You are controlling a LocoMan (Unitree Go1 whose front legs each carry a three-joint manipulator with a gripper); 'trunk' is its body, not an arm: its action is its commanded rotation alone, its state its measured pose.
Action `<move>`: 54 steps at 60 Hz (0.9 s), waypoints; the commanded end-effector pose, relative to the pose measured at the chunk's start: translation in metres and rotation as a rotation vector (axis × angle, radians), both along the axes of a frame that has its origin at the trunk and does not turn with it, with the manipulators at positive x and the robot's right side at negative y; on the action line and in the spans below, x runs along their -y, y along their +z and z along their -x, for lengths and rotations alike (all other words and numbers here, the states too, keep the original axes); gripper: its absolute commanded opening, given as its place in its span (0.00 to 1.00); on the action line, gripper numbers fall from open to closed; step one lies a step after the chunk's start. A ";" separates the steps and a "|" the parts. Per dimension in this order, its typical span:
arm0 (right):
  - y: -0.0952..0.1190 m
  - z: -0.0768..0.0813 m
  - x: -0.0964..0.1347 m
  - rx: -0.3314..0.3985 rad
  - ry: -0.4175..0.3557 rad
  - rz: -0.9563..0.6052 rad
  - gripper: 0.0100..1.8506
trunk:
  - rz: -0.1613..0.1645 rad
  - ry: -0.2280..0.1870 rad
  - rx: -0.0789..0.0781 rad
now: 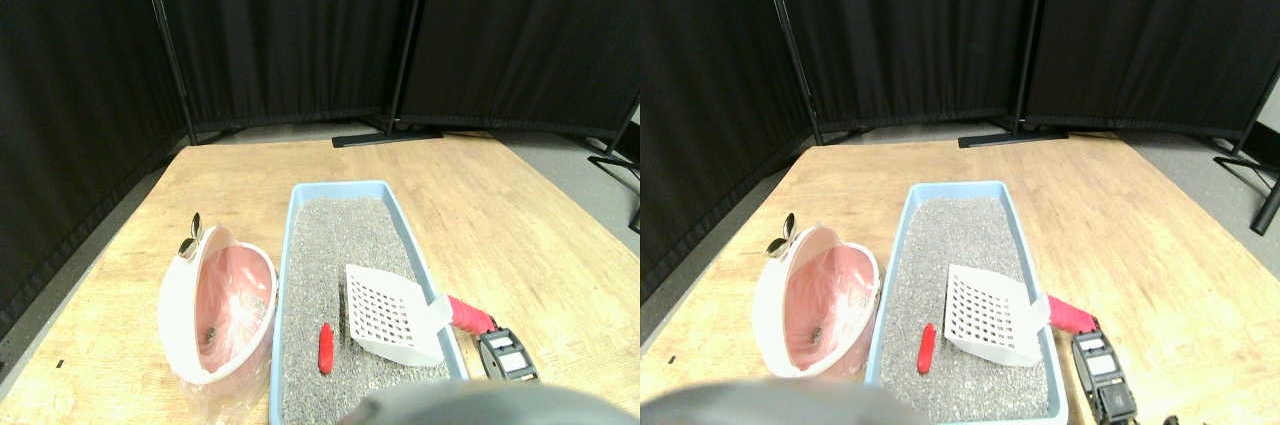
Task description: Scoop (unimanual)
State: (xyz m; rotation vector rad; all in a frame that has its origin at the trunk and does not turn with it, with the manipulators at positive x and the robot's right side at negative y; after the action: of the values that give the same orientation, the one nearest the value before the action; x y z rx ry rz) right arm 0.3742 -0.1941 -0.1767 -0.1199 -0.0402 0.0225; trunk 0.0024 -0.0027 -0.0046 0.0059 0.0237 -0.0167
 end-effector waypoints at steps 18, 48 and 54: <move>0.009 0.000 0.001 0.056 0.015 0.013 0.23 | 0.006 -0.003 0.003; 0.004 -0.005 0.006 0.049 0.060 -0.174 0.58 | 0.010 -0.007 0.000; 0.002 -0.009 0.006 0.033 0.061 -0.190 0.57 | 0.012 -0.007 -0.001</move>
State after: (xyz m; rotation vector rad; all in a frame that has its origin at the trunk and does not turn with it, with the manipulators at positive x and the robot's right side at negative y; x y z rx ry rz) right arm 0.3804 -0.2006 -0.1773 0.0733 -0.0586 0.0798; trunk -0.0009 -0.0033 -0.0051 0.0077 0.0254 -0.0209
